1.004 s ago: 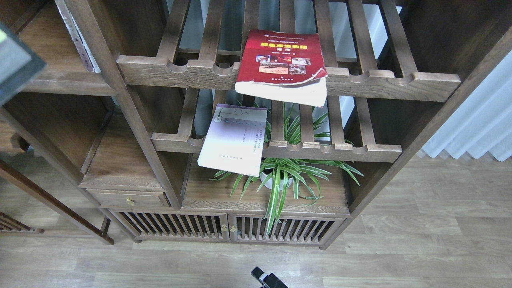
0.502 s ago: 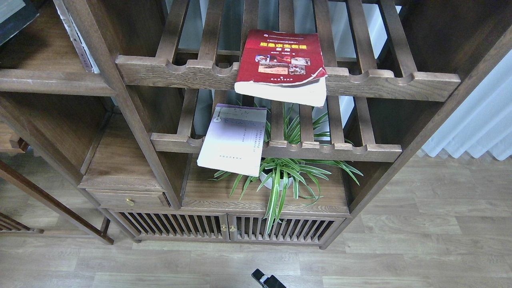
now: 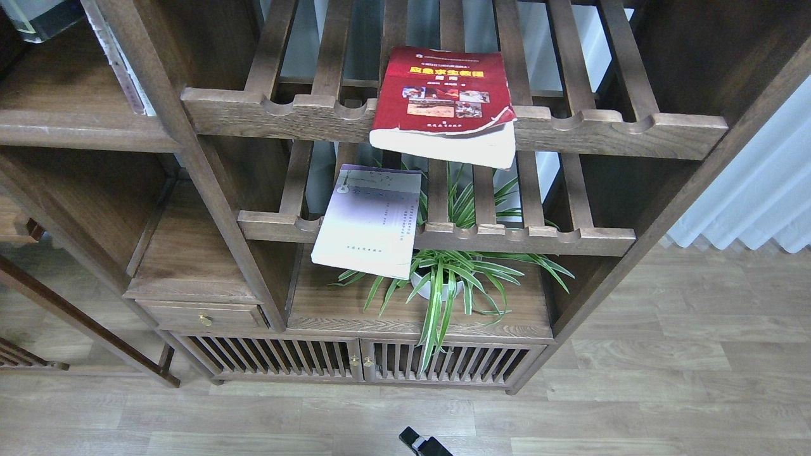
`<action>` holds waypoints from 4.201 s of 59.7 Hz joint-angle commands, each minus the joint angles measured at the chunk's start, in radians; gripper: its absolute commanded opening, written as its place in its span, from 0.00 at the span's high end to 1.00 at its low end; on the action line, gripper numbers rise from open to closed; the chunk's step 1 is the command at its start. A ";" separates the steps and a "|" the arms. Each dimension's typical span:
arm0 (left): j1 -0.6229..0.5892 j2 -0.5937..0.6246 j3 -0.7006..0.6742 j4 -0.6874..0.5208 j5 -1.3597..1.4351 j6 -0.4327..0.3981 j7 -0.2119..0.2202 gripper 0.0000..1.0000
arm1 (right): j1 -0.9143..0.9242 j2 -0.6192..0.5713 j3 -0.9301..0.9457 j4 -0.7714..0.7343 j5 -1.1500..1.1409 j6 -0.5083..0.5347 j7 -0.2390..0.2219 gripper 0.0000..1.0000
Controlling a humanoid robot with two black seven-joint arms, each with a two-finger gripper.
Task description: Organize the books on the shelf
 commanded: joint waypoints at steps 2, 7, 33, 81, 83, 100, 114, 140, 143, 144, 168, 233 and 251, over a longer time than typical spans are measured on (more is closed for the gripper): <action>0.030 -0.021 0.018 0.001 -0.014 0.000 -0.008 0.63 | 0.000 0.000 0.001 0.000 0.002 0.000 0.000 0.00; 0.042 -0.022 0.018 -0.005 -0.043 0.000 -0.008 0.54 | 0.006 0.000 0.001 -0.003 0.004 0.000 0.002 0.00; 0.154 0.008 -0.133 -0.108 -0.260 0.000 -0.008 0.38 | 0.020 0.000 0.006 -0.016 0.022 0.000 0.051 0.00; 0.891 -0.008 -0.260 -0.381 -0.588 0.000 -0.011 0.03 | 0.144 0.000 0.009 -0.051 0.024 0.000 0.075 0.00; 0.903 -0.018 -0.254 -0.375 -0.592 0.000 -0.011 0.03 | 0.158 0.000 0.009 -0.051 0.024 0.000 0.075 0.00; 1.046 -0.111 -0.193 -0.317 -0.600 0.000 -0.013 0.01 | 0.229 0.000 0.018 -0.048 0.025 0.000 0.077 0.00; 1.112 -0.134 -0.174 -0.163 -0.641 0.000 -0.013 0.01 | 0.302 0.000 0.035 -0.017 0.031 0.000 0.097 0.01; 1.142 -0.134 -0.173 -0.041 -0.684 0.000 -0.014 0.00 | 0.378 0.000 0.043 0.067 0.077 0.000 0.155 0.00; 1.144 -0.134 -0.173 -0.041 -0.684 0.000 -0.015 0.00 | 0.381 0.000 0.044 0.063 0.077 0.000 0.155 0.01; 1.145 -0.134 -0.173 -0.041 -0.684 0.000 -0.015 0.00 | 0.381 0.000 0.044 0.063 0.077 0.000 0.157 0.01; 1.153 -0.134 -0.173 -0.037 -0.697 0.000 -0.015 0.00 | 0.480 0.000 0.040 0.035 0.096 0.000 0.160 0.01; 1.142 -0.134 -0.171 -0.039 -0.706 0.000 -0.002 0.00 | 0.543 0.000 -0.045 0.033 0.139 0.000 0.166 0.03; 1.139 -0.134 -0.170 -0.039 -0.706 0.000 -0.001 0.00 | 0.556 0.000 -0.046 0.033 0.139 0.000 0.158 0.11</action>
